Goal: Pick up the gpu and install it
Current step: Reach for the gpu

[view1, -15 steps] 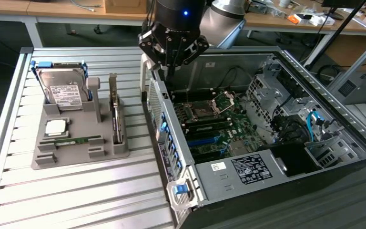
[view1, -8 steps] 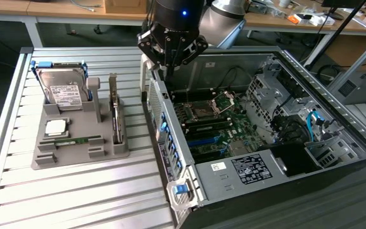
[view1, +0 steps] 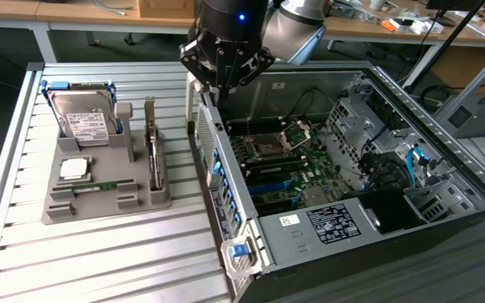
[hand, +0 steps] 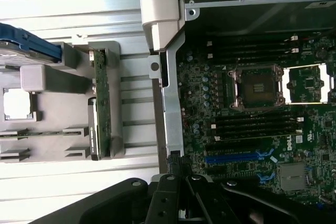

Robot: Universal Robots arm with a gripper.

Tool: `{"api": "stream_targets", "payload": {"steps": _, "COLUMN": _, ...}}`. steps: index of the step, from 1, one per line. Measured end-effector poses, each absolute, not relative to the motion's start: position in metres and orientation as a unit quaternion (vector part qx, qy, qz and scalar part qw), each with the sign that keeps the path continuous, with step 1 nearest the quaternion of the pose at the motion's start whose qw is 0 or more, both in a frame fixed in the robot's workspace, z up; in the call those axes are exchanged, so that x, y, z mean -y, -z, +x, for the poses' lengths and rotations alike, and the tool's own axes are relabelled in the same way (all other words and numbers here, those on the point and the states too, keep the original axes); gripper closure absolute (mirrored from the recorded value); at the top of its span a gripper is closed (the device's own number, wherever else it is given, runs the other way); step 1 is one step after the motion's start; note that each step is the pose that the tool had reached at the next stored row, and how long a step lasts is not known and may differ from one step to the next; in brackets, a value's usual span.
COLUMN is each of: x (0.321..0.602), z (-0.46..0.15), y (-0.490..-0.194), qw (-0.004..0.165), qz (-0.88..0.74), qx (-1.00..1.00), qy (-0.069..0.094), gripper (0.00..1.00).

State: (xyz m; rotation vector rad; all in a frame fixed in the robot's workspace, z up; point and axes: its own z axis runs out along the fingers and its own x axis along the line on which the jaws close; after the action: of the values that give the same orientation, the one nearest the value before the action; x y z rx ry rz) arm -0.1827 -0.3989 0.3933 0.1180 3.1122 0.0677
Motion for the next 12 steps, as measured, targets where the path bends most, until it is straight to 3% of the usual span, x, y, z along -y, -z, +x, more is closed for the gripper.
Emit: {"api": "stream_targets", "payload": {"steps": 12, "x": 0.3989, "z": -0.1848, "y": -0.3933, "qw": 0.013, "qz": 0.038, "qx": -0.999, "qy": -0.022, "gripper": 0.89}}
